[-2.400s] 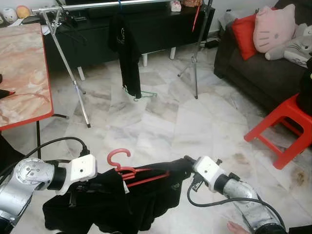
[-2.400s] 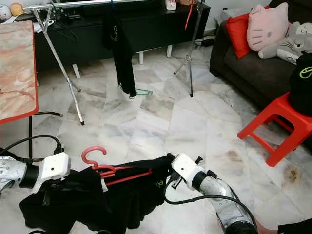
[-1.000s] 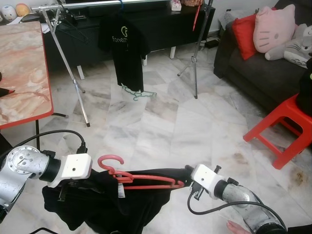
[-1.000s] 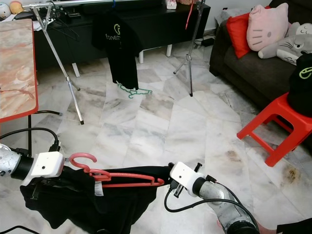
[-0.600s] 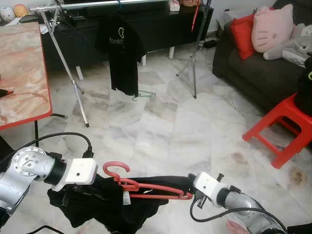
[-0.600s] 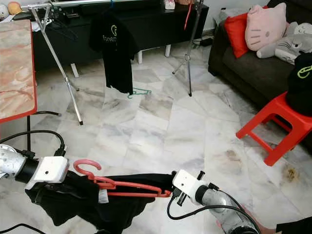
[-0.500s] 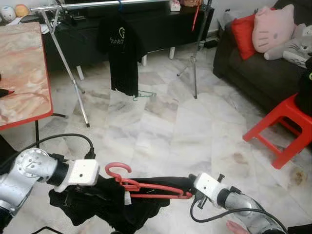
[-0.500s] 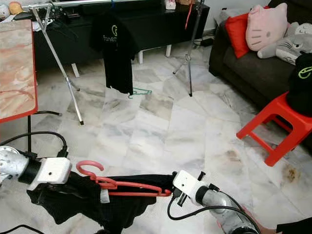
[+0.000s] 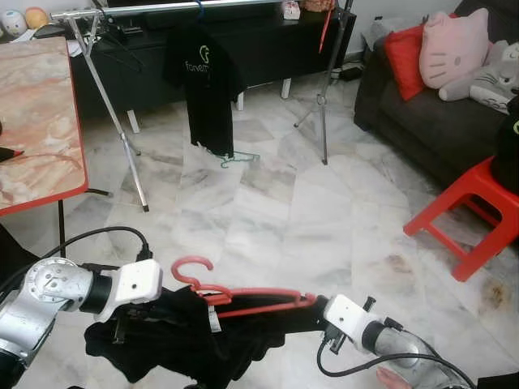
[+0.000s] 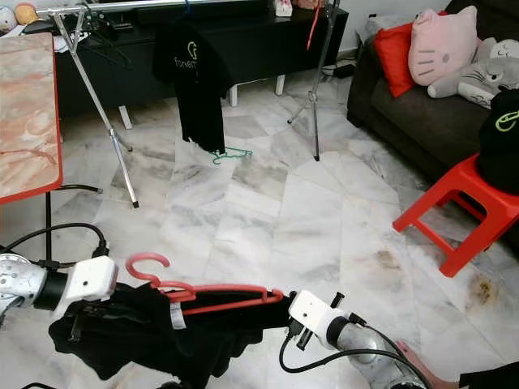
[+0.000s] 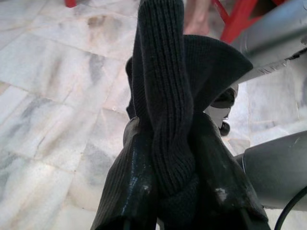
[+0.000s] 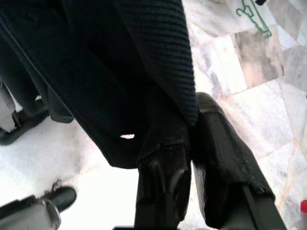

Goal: Hang hanger

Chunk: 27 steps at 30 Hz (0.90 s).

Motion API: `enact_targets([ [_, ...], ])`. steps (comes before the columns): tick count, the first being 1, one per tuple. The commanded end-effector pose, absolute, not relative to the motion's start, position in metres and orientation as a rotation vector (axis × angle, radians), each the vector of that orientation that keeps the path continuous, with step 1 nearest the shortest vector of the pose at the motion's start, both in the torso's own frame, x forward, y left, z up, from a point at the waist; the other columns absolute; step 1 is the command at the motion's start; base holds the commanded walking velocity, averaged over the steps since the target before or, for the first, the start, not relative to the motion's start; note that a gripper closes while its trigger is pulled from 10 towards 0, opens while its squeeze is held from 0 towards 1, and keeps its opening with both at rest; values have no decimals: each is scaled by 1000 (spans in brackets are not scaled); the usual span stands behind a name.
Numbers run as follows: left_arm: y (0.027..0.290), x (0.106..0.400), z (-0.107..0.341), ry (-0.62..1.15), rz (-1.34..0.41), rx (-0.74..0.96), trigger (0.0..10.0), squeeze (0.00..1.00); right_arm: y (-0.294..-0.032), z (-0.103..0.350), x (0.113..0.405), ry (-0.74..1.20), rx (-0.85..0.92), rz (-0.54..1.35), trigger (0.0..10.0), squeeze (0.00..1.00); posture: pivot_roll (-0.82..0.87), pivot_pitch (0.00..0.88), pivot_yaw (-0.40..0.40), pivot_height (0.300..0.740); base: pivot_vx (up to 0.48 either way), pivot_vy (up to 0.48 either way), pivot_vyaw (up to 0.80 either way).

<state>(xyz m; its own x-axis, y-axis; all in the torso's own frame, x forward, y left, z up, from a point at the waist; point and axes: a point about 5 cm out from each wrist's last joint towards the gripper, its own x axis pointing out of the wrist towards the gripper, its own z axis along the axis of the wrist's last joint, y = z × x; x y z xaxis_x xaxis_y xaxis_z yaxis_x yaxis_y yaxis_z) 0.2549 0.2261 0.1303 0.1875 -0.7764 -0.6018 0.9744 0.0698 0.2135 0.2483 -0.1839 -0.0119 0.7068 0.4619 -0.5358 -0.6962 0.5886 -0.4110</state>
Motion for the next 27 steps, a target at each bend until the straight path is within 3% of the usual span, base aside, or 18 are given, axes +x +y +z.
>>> enact_targets([
  [1, 238, 261, 141, 334, -1283, 608, 10000, 0, -204, -19, 240, 464, -611, 597, 0, 0, -13, 87, -66, 740, 0, 0, 0],
  [9, 218, 276, 133, 211, -1128, 557, 10000, 0, -197, -23, 238, 474, -567, 583, 0, 0, -17, 87, -66, 740, 0, 0, 0],
  [10, 215, 275, 132, 205, -1125, 547, 10000, 0, -195, -23, 239, 471, -560, 584, 745, 0, -17, 87, -66, 740, 0, 0, 0],
  [11, 207, 275, 129, 184, -1119, 526, 10000, 0, -193, -23, 240, 465, -551, 588, 3608, 0, -17, 87, -66, 740, 0, 0, 0],
  [12, 201, 275, 127, 174, -1121, 507, 10000, 0, -192, -23, 240, 463, -542, 591, 8000, 141, -21, 87, -65, 740, 0, 0, 0],
  [14, 198, 274, 126, 172, -1125, 497, 10000, 0, -192, -23, 240, 463, -534, 592, 8000, 141, -21, 87, -65, 740, 0, 0, 0],
  [15, 195, 274, 125, 168, -1124, 485, 10000, 0, -192, -23, 240, 461, -533, 591, 10000, 1000, -21, 87, -65, 740, 0, 0, 0],
  [27, 174, 279, 118, 113, -1037, 429, 10000, 0, -186, -23, 242, 473, -512, 660, 10000, 1000, -23, 86, -63, 740, 0, 0, 0],
])
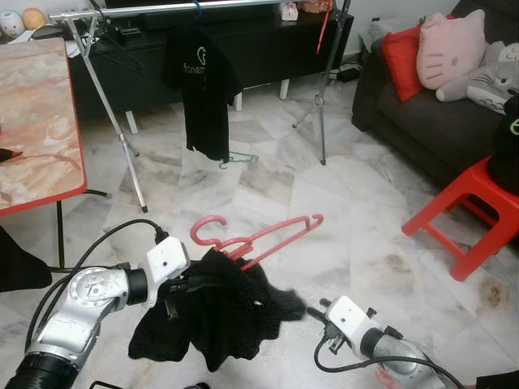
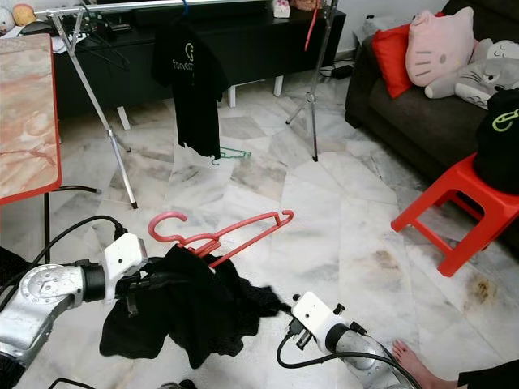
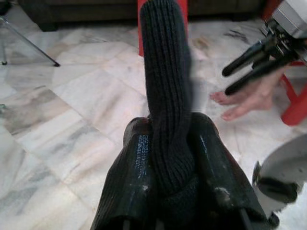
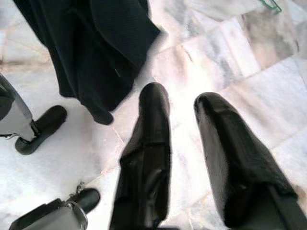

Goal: Hang hanger

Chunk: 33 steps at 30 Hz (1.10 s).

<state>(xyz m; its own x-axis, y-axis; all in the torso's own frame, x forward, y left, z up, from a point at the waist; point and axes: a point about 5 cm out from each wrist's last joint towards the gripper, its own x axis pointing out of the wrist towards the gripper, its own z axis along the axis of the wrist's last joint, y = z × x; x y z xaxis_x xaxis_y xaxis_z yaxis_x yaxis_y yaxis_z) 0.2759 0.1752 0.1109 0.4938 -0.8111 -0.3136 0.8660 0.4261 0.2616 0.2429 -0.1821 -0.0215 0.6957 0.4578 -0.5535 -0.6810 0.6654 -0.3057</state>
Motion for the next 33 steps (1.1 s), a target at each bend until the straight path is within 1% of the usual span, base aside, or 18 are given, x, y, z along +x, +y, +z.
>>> enact_targets([
  [1, 173, 279, 118, 109, -1031, 425, 10000, 0, -186, -23, 242, 475, -513, 661, 10000, 1000, -23, 86, -63, 740, 0, 0, 0],
  [8, 170, 282, 118, 100, -999, 419, 10000, 0, -184, -24, 240, 499, -504, 736, 10000, 1000, -24, 85, -60, 740, 0, 0, 0],
  [11, 173, 280, 108, 160, -1022, 511, 10000, 0, -188, -15, 245, 464, -560, 786, 10000, 1000, -30, 83, -56, 740, 0, 0, 0],
  [12, 173, 280, 108, 160, -1022, 511, 10000, 0, -188, -15, 245, 464, -560, 786, 10000, 1000, -30, 83, -56, 740, 0, 0, 0],
  [15, 175, 281, 100, 201, -1015, 571, 10000, 0, -193, 4, 256, 399, -574, 828, 10000, 1000, -35, 81, -54, 740, 0, 0, 0],
  [17, 175, 281, 99, 205, -1010, 576, 10000, 0, -194, 9, 258, 382, -572, 844, 10000, 1000, -39, 77, -52, 740, 0, 0, 0],
  [21, 174, 281, 93, 221, -1003, 574, 10000, 0, -197, 34, 264, 322, -545, 913, 10000, 1000, -44, 71, -52, 740, 0, 0, 0],
  [23, 173, 277, 87, 257, -1032, 574, 10000, 0, -196, 56, 267, 275, -469, 971, 10000, 1000, -45, 69, -51, 740, 0, 0, 0],
  [24, 173, 277, 87, 257, -1032, 574, 10000, 0, -196, 56, 267, 275, -469, 971, 10000, 1000, -45, 69, -51, 740, 0, 0, 0],
  [26, 173, 272, 83, 288, -1078, 586, 10000, 0, -195, 76, 268, 228, -412, 1015, 10000, 1000, -47, 64, -50, 740, 0, 0, 0],
  [30, 173, 264, 79, 331, -1153, 602, 10000, 0, -192, 106, 277, 134, -391, 1043, 10000, 1000, -49, 61, -48, 740, 0, 0, 0],
  [31, 173, 259, 78, 356, -1201, 600, 10000, 0, -189, 119, 282, 96, -376, 1050, 10000, 678, -51, 58, -45, 740, 0, 0, 0],
  [32, 173, 255, 79, 379, -1247, 590, 10000, 0, -185, 130, 285, 64, -343, 1074, 10000, 0, -54, 52, -45, 740, 0, 0, 0],
  [33, 173, 255, 79, 379, -1247, 590, 10000, 0, -185, 130, 285, 64, -343, 1074, 10000, 0, -54, 52, -45, 740, 0, 0, 0],
])
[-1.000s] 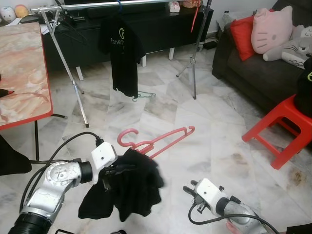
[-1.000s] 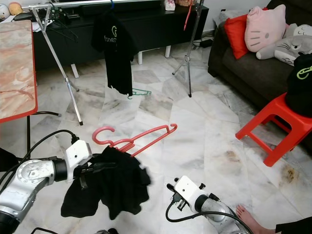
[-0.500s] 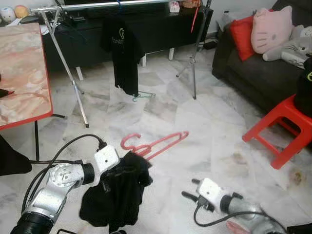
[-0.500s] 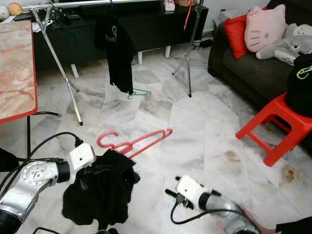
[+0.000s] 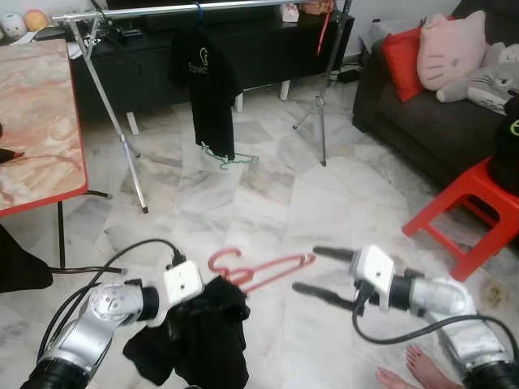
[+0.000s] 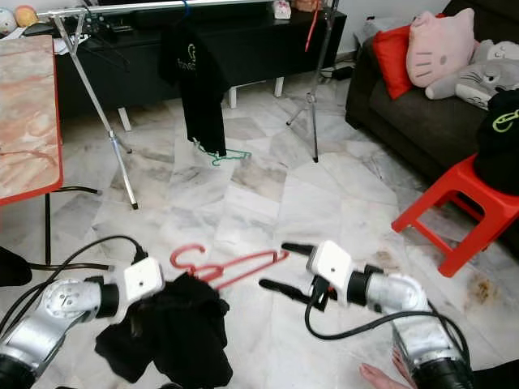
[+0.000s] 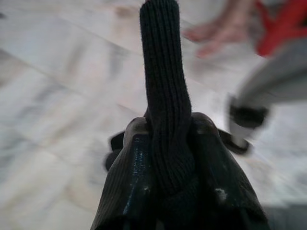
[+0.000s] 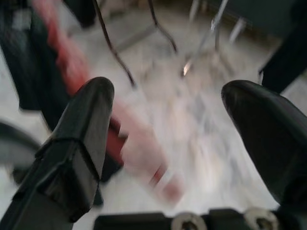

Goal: Hang hanger

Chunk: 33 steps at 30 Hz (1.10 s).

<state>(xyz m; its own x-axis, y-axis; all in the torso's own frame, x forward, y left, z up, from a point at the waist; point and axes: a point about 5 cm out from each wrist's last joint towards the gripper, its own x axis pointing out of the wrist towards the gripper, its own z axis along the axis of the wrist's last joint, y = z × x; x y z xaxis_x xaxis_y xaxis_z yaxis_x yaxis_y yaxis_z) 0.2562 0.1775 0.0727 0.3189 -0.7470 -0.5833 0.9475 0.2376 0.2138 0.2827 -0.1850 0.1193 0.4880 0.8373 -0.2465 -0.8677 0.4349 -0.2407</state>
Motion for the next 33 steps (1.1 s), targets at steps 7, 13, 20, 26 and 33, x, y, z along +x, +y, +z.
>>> enact_targets([
  [7, 169, 247, 93, 403, -1387, 574, 10000, 0, -166, 126, 277, 151, -289, 1260, 10000, 0, -47, 47, -43, 740, 0, 0, 0],
  [13, 162, 250, 111, 381, -1452, 554, 10000, 0, -159, 101, 265, 313, -198, 1394, 10000, 0, -39, 47, -46, 740, 0, 0, 0],
  [20, 157, 250, 116, 387, -1500, 560, 10000, 0, -165, 95, 270, 379, -239, 1437, 10000, 0, -41, 54, -47, 740, 0, 0, 0],
  [26, 156, 249, 119, 400, -1521, 539, 10000, 0, -167, 98, 279, 390, -277, 1446, 10000, 0, -39, 62, -43, 740, 0, 0, 0],
  [33, 156, 249, 120, 409, -1523, 534, 10000, 0, -166, 102, 288, 389, -302, 1478, 10000, 0, -37, 71, -42, 740, 0, 0, 0],
])
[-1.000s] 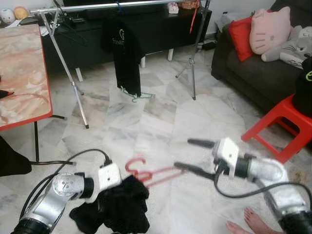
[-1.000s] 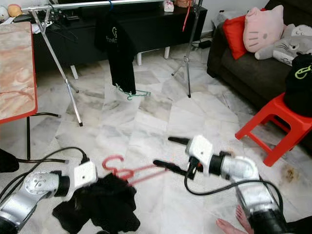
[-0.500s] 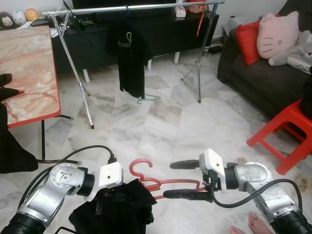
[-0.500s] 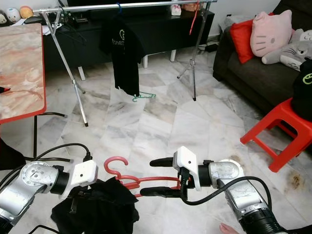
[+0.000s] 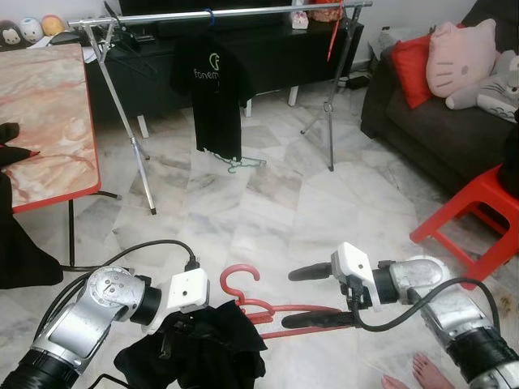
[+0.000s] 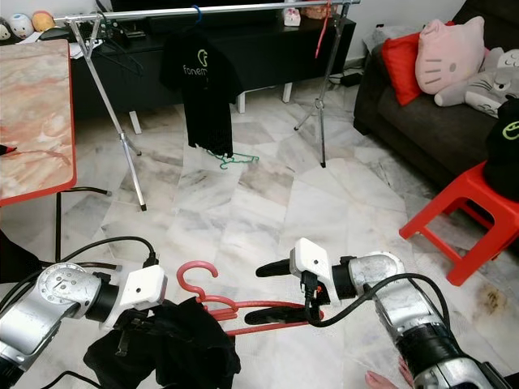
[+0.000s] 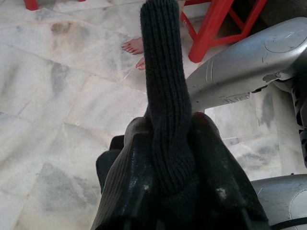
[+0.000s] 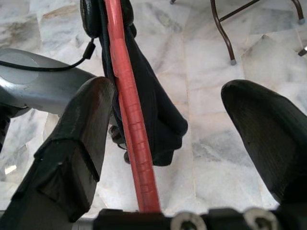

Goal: Hang hanger

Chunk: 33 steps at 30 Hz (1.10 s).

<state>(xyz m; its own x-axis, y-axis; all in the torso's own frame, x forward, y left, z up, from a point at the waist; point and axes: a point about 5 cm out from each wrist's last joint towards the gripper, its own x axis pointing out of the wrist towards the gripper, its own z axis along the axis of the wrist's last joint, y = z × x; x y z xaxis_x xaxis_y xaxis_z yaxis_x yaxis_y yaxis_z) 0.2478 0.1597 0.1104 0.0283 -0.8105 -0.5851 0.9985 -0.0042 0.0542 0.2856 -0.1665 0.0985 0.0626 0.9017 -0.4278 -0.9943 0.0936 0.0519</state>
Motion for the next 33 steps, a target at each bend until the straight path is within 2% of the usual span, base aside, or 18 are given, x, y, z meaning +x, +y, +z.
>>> enact_targets([
  [1, 156, 249, 120, 410, -1523, 533, 10000, 0, -166, 103, 290, 389, -302, 1485, 10000, 0, -37, 74, -43, 740, 0, 0, 0],
  [8, 154, 250, 121, 407, -1528, 531, 10000, 0, -157, 100, 296, 421, -289, 1549, 10000, 0, -32, 82, -45, 740, 0, 0, 0],
  [9, 154, 250, 122, 406, -1528, 532, 10000, 0, -155, 100, 296, 428, -282, 1569, 8196, 0, -28, 84, -47, 740, 0, 0, 0],
  [10, 154, 250, 122, 406, -1527, 533, 10000, 0, -154, 100, 297, 431, -279, 1576, 4510, 0, -28, 84, -47, 740, 0, 0, 0],
  [11, 154, 251, 122, 406, -1526, 533, 10000, 0, -153, 99, 297, 432, -277, 1579, 4510, 0, -28, 84, -47, 740, 0, 0, 0],
  [12, 154, 251, 123, 405, -1525, 534, 10000, 0, -153, 99, 298, 434, -273, 1585, 2078, 0, -23, 88, -49, 740, 0, 0, 0],
  [13, 154, 251, 123, 405, -1525, 533, 10000, 0, -153, 99, 299, 434, -272, 1587, 2078, 0, -23, 88, -49, 740, 0, 0, 0],
  [14, 154, 251, 123, 405, -1525, 534, 10000, 0, -152, 98, 300, 437, -268, 1590, 2510, 0, -23, 88, -49, 740, 0, 0, 0],
  [16, 154, 251, 123, 405, -1525, 534, 10000, 0, -152, 98, 300, 439, -268, 1590, 2510, 0, -23, 88, -49, 740, 0, 0, 0],
  [18, 154, 251, 124, 402, -1525, 534, 10000, 0, -151, 97, 300, 443, -269, 1595, 784, 0, -23, 88, -49, 740, 0, 0, 0],
  [19, 153, 251, 124, 401, -1525, 534, 10000, 0, -151, 97, 301, 443, -269, 1597, 784, 0, -23, 91, -49, 740, 0, 0, 0],
  [20, 153, 252, 124, 400, -1524, 535, 10000, 0, -151, 96, 301, 444, -270, 1599, 0, 0, -23, 91, -49, 740, 0, 0, 0],
  [33, 153, 254, 126, 395, -1519, 545, 10000, 0, -146, 95, 305, 426, -260, 1590, 0, 0, -19, 97, -50, 740, 0, 0, 0],
])
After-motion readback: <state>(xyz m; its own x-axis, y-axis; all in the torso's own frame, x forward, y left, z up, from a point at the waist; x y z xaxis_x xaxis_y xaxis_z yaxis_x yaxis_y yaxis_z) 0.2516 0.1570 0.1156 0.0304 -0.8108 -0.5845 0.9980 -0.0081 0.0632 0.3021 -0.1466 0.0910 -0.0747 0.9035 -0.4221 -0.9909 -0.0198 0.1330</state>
